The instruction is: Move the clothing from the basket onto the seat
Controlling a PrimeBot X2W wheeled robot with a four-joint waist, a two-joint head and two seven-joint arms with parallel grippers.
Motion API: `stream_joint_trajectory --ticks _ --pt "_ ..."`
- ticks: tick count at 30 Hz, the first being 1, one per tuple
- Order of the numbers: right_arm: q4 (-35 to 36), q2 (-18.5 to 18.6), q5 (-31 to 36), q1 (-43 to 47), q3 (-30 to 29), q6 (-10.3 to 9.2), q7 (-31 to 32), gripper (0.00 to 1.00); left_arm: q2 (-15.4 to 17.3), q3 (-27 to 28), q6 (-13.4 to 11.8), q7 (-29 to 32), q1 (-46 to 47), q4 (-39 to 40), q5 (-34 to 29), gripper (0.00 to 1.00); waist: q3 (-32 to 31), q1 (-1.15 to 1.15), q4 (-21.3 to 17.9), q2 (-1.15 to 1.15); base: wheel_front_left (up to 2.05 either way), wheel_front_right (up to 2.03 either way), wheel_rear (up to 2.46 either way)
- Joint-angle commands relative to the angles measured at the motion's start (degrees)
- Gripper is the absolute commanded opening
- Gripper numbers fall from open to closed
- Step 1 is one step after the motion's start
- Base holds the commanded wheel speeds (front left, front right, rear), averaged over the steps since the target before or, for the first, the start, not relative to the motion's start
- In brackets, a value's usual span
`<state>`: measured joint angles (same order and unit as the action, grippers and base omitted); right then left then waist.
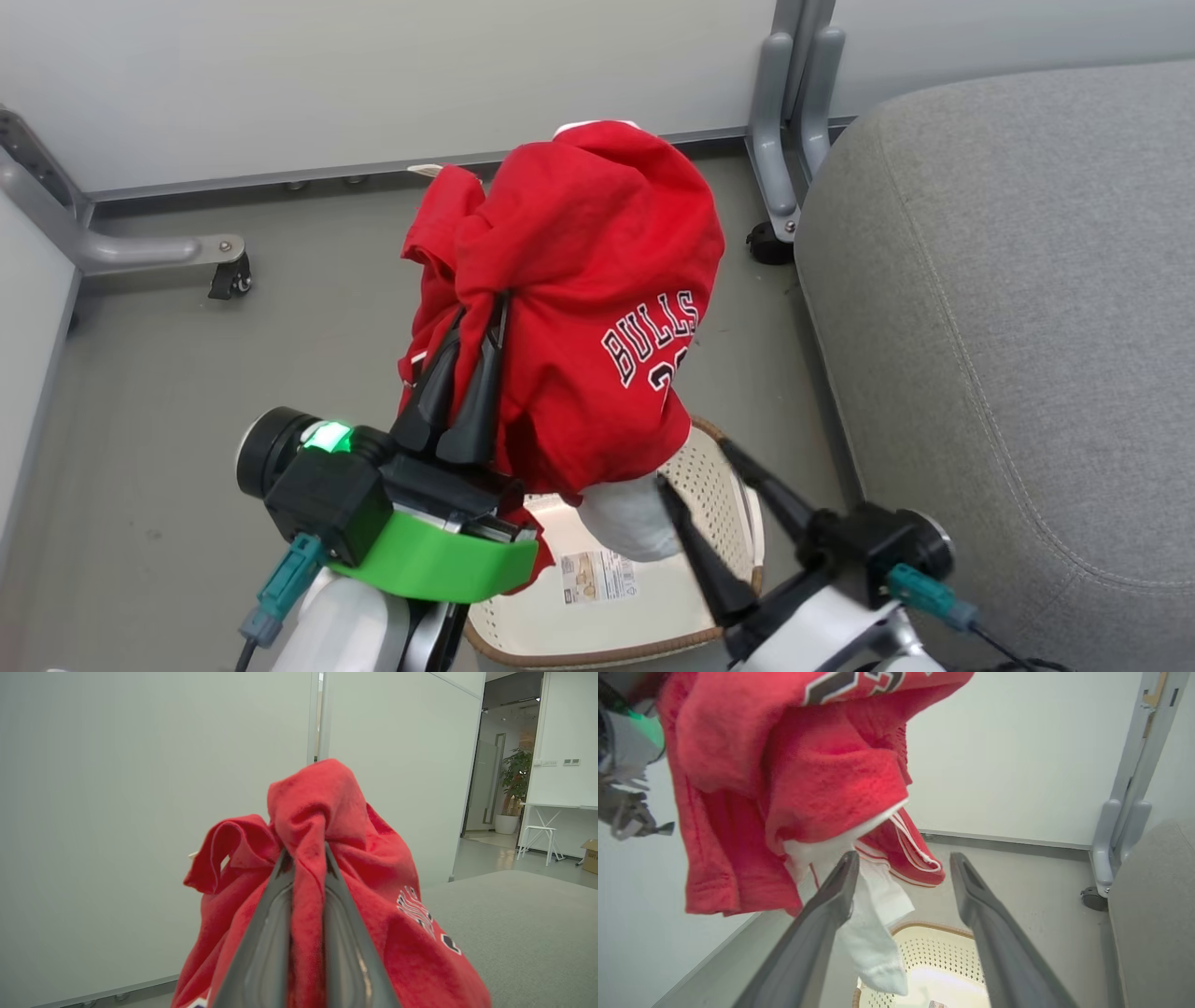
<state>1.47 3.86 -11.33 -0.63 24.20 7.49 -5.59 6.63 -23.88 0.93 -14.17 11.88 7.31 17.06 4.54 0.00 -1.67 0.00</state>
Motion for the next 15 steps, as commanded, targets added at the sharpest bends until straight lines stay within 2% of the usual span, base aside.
stream_joint_trajectory --ticks 1,7,15 --pt "-0.4 0.47 -1.1 -1.28 1.99 0.0 0.24 1.0 0.33 0.01 -0.17 0.05 0.88 -0.01 -0.42 0.0 0.3 0.0 0.15 0.0 0.0 0.0 0.0" --pt "-2.83 1.49 -4.44 -6.04 8.67 0.0 -1.09 1.0 -0.03 -0.92 0.15 0.02 2.02 -0.61 -0.56 0.0 0.98 0.0 1.03 0.0 0.0 0.0 0.0" --pt "-8.26 0.71 -7.06 -13.69 13.36 0.01 -4.07 1.0 -0.4 -2.02 0.41 -0.15 2.34 -1.01 -0.45 0.0 1.41 0.0 2.06 0.0 0.0 0.0 0.0"
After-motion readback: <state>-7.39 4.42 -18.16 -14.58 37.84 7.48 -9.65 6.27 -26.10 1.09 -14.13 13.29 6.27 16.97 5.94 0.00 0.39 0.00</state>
